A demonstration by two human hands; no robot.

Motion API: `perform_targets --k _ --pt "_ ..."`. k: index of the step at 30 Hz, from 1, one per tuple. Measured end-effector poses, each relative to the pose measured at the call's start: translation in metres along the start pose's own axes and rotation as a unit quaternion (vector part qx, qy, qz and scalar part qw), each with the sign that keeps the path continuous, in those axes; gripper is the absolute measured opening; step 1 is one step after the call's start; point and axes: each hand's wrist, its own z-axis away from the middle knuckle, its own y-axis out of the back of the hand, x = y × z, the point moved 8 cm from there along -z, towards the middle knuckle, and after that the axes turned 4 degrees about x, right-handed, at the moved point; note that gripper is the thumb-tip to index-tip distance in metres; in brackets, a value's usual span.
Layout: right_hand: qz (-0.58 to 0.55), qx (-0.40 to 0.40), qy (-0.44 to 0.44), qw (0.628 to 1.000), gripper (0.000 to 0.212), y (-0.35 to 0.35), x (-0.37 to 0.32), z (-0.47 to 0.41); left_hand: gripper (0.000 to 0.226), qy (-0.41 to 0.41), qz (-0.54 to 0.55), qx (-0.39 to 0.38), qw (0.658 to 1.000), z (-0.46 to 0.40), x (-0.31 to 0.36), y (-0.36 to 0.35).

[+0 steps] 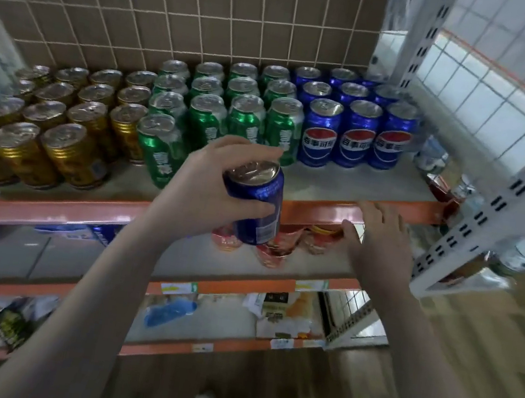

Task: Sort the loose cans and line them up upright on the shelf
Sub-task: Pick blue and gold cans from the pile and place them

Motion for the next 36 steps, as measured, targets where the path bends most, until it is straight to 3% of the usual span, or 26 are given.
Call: perform_targets --k 5,19,28,30,33,36 --pt "-0.021 0.016 0.004 1.000 0.036 -0.002 0.026 -0.018 0.063 -0.017 -0.010 0.011 1.000 -0.038 0.006 -0.024" --pt "-0.011 -0.047 -0.031 0.998 0.045 -0.048 0.055 -0.089 0.065 -0.038 -0.044 0.048 0.997 -0.124 -0.020 -0.077" --pt "-0.006 -0.063 0.010 0.998 0.033 -0.070 0.059 -0.094 0.077 0.042 -0.082 0.117 0.989 -0.129 -0.026 -0.100" --pt "-0.010 -0.067 0.024 0.997 0.034 -0.070 0.059 -0.095 0.081 0.056 -0.097 0.070 0.991 -0.132 -0.026 -0.099" --pt "-0.023 -0.067 0.051 0.996 0.029 -0.069 0.059 -0.096 0.079 0.060 -0.092 -0.070 0.992 -0.136 -0.027 -0.090" --pt "-0.037 -0.081 0.050 0.995 0.028 -0.070 0.060 -0.097 0.071 -0.016 -0.084 -0.162 0.983 -0.143 -0.010 -0.082"
